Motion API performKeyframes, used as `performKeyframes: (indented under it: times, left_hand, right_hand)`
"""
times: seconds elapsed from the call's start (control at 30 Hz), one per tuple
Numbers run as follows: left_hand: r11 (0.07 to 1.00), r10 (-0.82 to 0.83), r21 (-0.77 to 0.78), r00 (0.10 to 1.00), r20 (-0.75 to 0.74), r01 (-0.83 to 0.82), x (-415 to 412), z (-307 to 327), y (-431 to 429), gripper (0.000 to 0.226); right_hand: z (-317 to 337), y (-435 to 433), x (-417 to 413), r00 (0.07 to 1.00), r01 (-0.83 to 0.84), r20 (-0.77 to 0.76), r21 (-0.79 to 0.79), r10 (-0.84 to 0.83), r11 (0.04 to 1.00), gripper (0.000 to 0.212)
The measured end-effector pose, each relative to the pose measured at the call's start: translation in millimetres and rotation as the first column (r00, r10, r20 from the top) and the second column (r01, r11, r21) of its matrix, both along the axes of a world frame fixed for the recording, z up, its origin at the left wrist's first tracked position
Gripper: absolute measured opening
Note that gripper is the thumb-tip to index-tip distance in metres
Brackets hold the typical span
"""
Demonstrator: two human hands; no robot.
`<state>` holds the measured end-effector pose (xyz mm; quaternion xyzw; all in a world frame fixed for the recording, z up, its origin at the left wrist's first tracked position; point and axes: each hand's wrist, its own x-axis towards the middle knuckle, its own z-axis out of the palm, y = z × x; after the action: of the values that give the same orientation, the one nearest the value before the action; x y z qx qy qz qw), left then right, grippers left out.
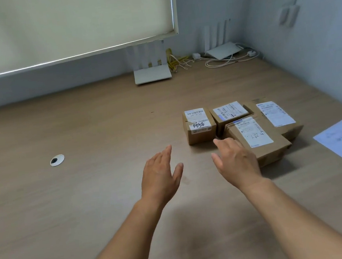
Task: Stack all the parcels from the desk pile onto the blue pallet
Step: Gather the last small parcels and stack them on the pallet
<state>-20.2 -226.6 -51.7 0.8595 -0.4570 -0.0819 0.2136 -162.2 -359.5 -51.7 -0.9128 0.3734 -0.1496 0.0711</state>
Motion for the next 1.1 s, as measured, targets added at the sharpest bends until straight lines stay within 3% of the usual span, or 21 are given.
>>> performKeyframes:
  times: [0.4,0.67,0.77,0.87,0.97,1.1]
  left_hand:
    - [0.996,0.023,0.091,0.960,-0.279,0.002,56.1,-22.0,-131.4,0.061]
    - [0.989,0.094,0.146,0.886,-0.453,-0.030,84.4,-40.7,-188.0,0.044]
    - [0.990,0.117,0.126,0.825,-0.552,-0.055,84.0,-52.1,-185.9,0.051]
    - [0.987,0.158,0.085,0.735,-0.659,-0.135,82.1,-55.0,-175.6,0.061]
    - [0.986,0.152,0.060,0.691,-0.707,-0.156,80.0,-55.5,-169.2,0.067]
    - [0.988,0.126,0.029,0.671,-0.731,-0.153,72.7,-56.2,-162.1,0.070]
  right_hand:
    - [-24.8,-111.0,66.2,0.979,0.173,-0.138,0.188,-0.148,0.967,0.037]
    - [-35.7,-152.2,111.2,0.945,0.264,-0.257,0.229,-0.203,0.937,0.030]
    - [-43.3,-146.5,116.6,0.948,0.262,-0.249,0.263,-0.197,0.928,0.026]
    - [-50.5,-144.5,115.3,0.956,0.291,-0.164,0.401,-0.245,0.869,0.026]
    - [-48.8,-140.9,115.6,0.940,0.310,-0.084,0.609,-0.330,0.730,0.036]
    - [-44.7,-126.4,108.5,0.951,0.258,-0.053,0.682,-0.305,0.684,0.062]
